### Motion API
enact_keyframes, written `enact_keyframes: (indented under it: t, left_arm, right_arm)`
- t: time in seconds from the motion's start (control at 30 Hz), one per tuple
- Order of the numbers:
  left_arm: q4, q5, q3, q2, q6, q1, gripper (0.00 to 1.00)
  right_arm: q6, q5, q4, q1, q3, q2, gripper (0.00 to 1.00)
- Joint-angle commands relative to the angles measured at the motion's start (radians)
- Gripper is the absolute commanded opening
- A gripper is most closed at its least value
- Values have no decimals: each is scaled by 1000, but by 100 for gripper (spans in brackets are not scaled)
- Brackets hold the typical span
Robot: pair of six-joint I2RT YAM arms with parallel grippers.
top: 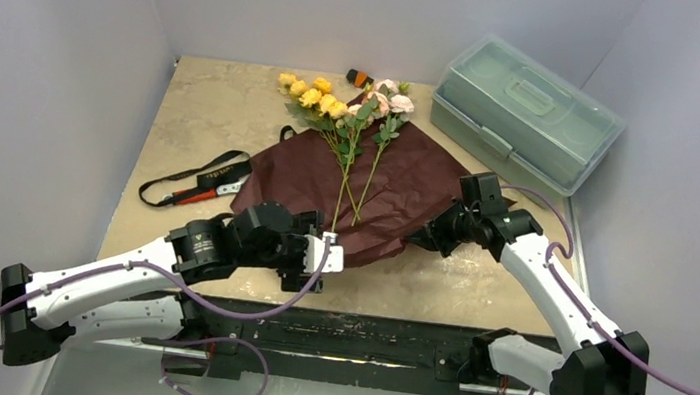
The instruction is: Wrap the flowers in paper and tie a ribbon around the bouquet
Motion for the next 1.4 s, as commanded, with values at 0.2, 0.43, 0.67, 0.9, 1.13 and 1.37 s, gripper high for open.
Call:
enact_keyframes:
  t: [0.2, 0.43, 0.67, 0.9, 1.13, 1.37]
  left_arm:
    - [176, 106, -59, 24, -70, -18, 88]
    - [315, 74, -107, 65, -166, -18, 60]
    - [441, -4, -124, 155, -179, -18, 1]
    - [311, 93, 33, 274, -165, -18, 0]
    - [170, 130, 196, 363, -145, -18, 0]
    - [151, 66, 262, 474, -93, 14, 0]
  right_arm:
    - [17, 23, -22, -7, 82, 36, 0]
    - [14, 22, -23, -7, 69, 26, 0]
    - [-32, 19, -28, -7, 33, -29, 0]
    - [-261, 159, -223, -10, 42, -135, 64]
    - [-414, 366, -331, -12, 211, -157, 71]
    - [-494, 449, -275, -12, 345, -36, 64]
